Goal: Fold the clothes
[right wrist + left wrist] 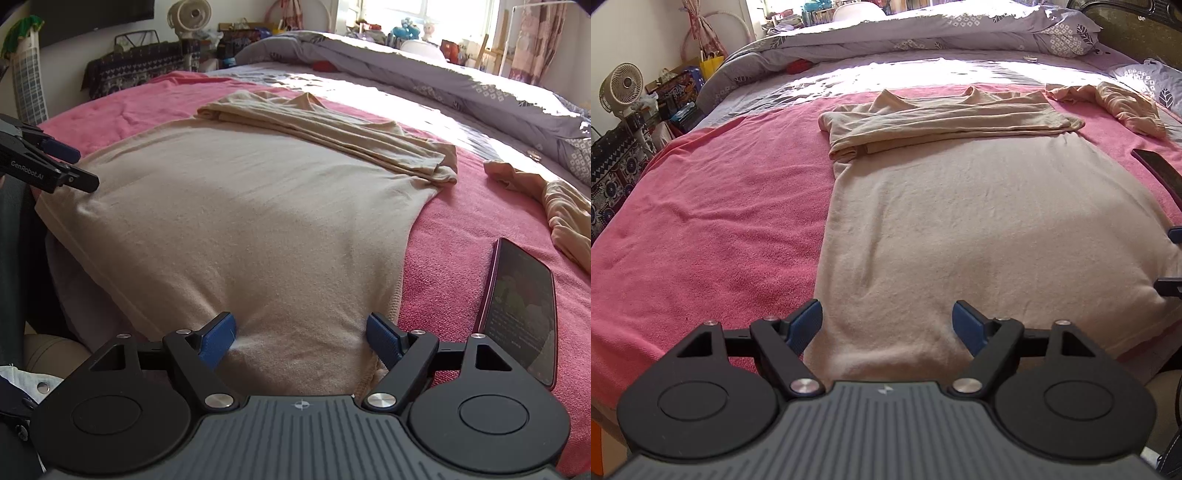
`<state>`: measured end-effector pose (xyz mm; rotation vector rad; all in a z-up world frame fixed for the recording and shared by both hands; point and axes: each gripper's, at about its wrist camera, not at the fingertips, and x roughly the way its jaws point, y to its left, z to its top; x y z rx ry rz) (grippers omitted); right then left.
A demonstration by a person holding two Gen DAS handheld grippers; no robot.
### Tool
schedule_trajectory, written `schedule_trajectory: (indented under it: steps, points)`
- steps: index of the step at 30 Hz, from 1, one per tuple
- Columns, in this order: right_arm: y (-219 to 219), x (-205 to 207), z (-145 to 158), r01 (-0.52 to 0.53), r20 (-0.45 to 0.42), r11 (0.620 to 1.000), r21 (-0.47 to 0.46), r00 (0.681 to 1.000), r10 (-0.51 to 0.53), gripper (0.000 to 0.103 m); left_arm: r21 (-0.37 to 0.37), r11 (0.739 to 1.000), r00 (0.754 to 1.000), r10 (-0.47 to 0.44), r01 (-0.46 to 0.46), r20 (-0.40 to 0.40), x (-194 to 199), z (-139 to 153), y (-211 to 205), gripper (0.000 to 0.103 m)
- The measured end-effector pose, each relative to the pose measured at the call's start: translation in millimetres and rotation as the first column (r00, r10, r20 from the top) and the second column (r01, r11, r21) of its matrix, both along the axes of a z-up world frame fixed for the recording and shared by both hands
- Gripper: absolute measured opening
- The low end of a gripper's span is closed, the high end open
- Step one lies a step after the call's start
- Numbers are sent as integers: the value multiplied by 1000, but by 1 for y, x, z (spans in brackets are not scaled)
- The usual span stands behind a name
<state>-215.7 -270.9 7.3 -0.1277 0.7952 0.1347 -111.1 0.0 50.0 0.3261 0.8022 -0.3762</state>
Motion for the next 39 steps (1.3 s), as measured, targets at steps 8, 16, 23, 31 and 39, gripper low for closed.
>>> schedule_trajectory:
  steps: [8, 16, 23, 31, 39]
  points:
    - [0, 1, 0, -2, 0, 1000, 3, 1000, 2, 79, 19, 999, 998, -36, 35, 48, 19, 1, -30, 80]
    - [0, 1, -1, -7, -3, 1000, 8, 1000, 7, 82, -5, 1000, 1000, -6, 6, 6, 25, -15, -28, 88]
    - [1, 2, -2, -12, -5, 1000, 8, 1000, 12, 85, -30, 999, 1000, 11, -11, -6, 24, -19, -21, 90]
    - [6, 3, -4, -40, -20, 999, -6, 999, 40, 97, -40, 999, 1000, 20, -21, -9, 24, -20, -20, 91]
    - [14, 3, -8, -58, -24, 997, -44, 998, 57, 103, -49, 998, 1000, 26, -26, -10, 24, -21, -19, 92]
